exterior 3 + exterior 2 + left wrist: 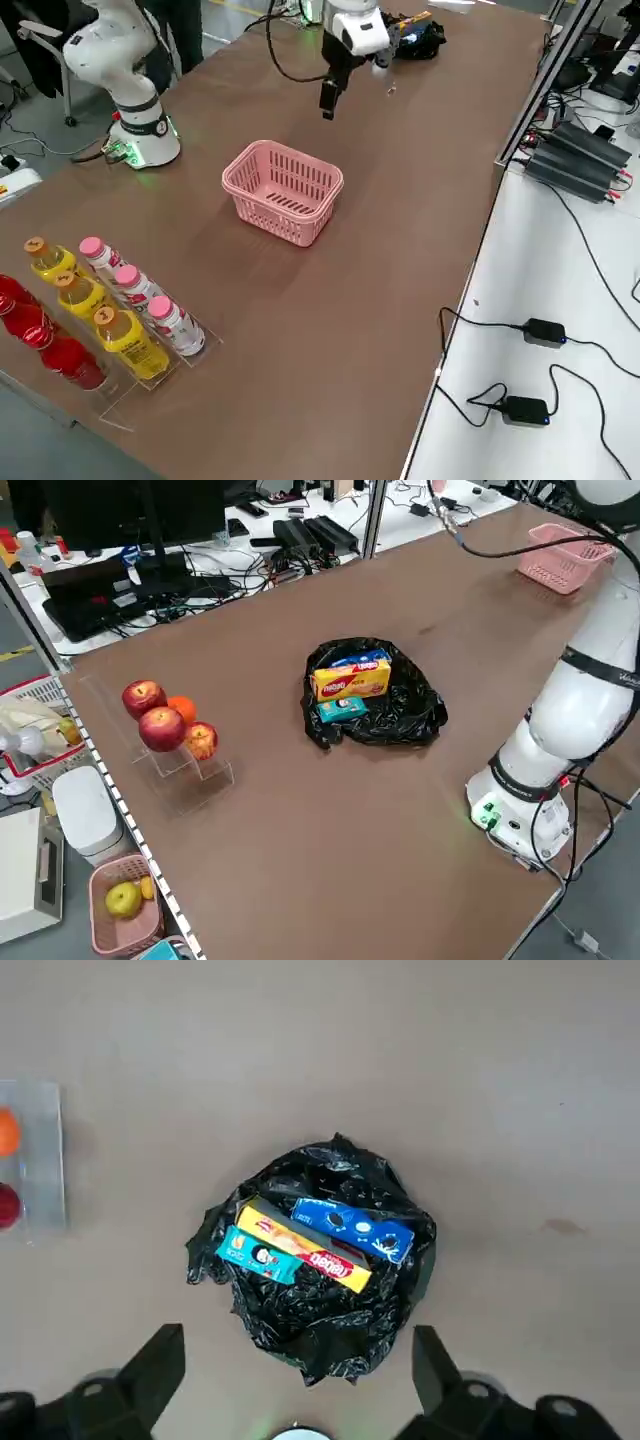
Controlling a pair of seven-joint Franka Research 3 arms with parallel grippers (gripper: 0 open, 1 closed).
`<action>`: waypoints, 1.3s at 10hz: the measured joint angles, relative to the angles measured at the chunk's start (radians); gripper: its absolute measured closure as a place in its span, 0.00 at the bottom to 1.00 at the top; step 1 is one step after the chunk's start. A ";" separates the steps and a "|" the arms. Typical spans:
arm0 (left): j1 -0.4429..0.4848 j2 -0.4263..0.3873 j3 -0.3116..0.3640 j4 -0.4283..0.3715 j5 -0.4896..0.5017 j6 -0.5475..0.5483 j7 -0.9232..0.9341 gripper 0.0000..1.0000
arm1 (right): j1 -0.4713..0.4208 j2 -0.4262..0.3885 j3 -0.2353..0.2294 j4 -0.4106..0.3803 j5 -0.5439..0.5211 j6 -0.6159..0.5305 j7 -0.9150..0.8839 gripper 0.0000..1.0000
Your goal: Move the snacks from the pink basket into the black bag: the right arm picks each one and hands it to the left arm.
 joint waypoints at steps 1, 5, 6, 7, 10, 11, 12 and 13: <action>-0.013 -0.007 0.007 0.001 -0.013 0.016 -0.004 0.00 | -0.014 -0.015 0.031 0.025 -0.006 -0.028 0.037 0.00; -0.086 -0.031 0.006 0.010 -0.022 0.049 0.012 0.00 | -0.022 -0.067 0.037 0.101 -0.022 -0.142 0.058 0.00; -0.098 -0.033 0.005 0.010 -0.023 0.048 0.029 0.00 | -0.025 -0.067 0.036 0.114 -0.023 -0.156 0.061 0.00; -0.104 -0.034 0.003 0.010 -0.023 0.047 0.041 0.00 | -0.030 -0.067 0.035 0.117 -0.025 -0.169 0.064 0.00; -0.116 -0.034 -0.001 0.010 -0.023 0.045 0.050 0.00 | -0.037 -0.067 0.019 0.117 -0.030 -0.182 0.065 0.00; -0.117 -0.034 -0.007 0.010 -0.023 0.045 0.051 0.00 | -0.037 -0.067 0.020 0.117 -0.038 -0.182 0.065 0.00; -0.117 -0.034 -0.011 0.010 -0.023 0.045 0.051 0.00 | -0.037 -0.067 0.021 0.118 -0.042 -0.182 0.065 0.00; -0.117 -0.037 -0.011 0.010 -0.023 0.044 0.051 0.00 | -0.037 -0.067 0.021 0.118 -0.043 -0.182 0.065 0.00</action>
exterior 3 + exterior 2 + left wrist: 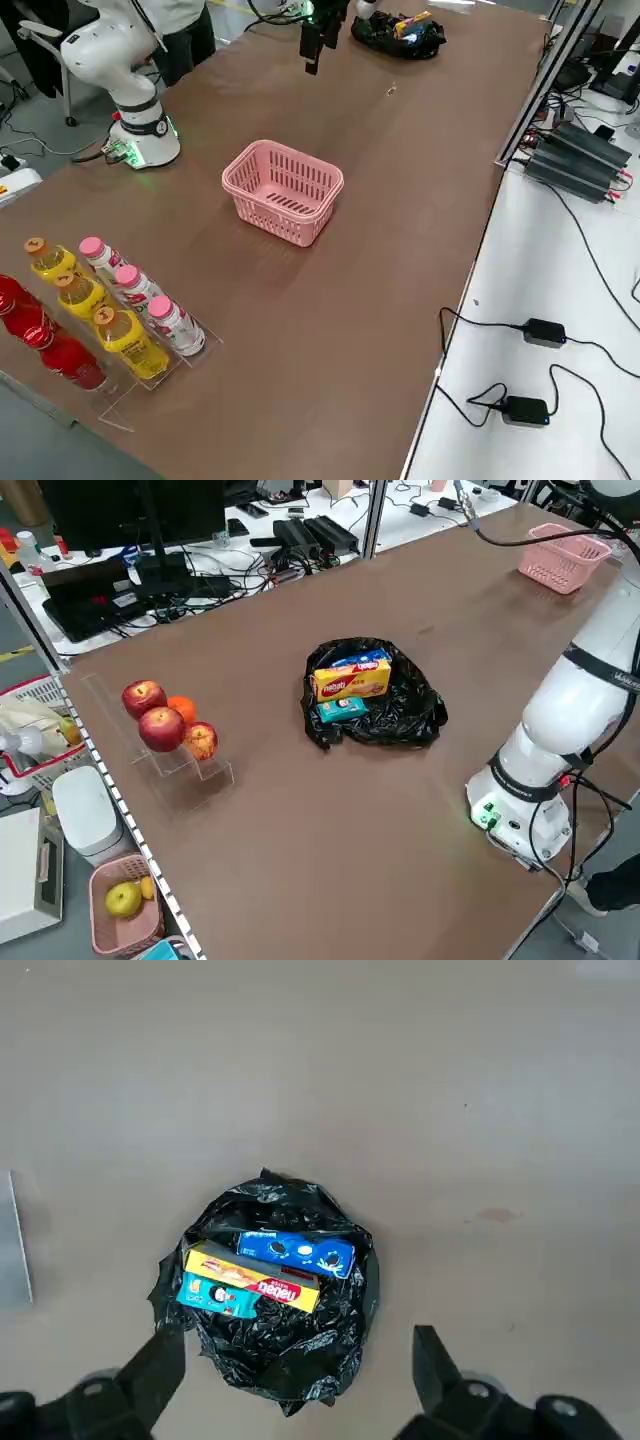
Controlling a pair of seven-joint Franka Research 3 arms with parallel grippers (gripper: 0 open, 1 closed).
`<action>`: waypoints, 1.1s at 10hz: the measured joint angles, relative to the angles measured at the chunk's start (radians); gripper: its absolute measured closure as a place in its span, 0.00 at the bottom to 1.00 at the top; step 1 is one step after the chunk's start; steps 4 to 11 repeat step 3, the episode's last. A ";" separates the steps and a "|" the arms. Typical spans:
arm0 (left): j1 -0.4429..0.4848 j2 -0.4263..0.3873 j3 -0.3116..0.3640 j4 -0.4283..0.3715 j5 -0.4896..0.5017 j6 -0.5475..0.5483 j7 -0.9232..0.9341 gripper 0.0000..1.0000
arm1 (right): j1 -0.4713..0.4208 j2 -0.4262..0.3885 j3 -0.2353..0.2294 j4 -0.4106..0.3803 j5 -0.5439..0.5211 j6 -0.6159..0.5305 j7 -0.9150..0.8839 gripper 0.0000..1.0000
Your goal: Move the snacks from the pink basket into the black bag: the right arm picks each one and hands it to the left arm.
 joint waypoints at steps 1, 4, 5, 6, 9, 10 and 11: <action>0.000 -0.004 0.001 0.000 0.000 -0.002 0.000 0.00 | 0.000 0.000 0.000 0.000 -0.001 0.000 0.000 0.00; 0.000 -0.007 0.001 -0.001 0.000 -0.008 0.000 0.00 | 0.000 0.000 0.000 0.000 -0.002 0.000 0.000 0.00; 0.000 -0.007 0.001 -0.001 0.000 -0.008 0.000 0.00 | 0.000 0.000 0.000 0.000 -0.002 0.000 0.000 0.00; 0.000 -0.007 0.001 -0.001 0.000 -0.008 0.000 0.00 | 0.000 0.000 0.000 0.000 -0.002 0.000 0.000 0.00; 0.000 -0.007 0.001 -0.001 0.000 -0.008 0.000 0.00 | 0.000 0.000 0.000 0.000 -0.002 0.000 0.000 0.00; 0.000 -0.007 0.001 -0.001 0.000 -0.008 0.000 0.00 | 0.000 0.000 0.000 0.000 -0.002 0.000 0.000 0.00; 0.000 -0.007 0.001 -0.001 0.000 -0.008 0.000 0.00 | 0.000 0.000 0.000 0.000 -0.002 0.000 0.000 0.00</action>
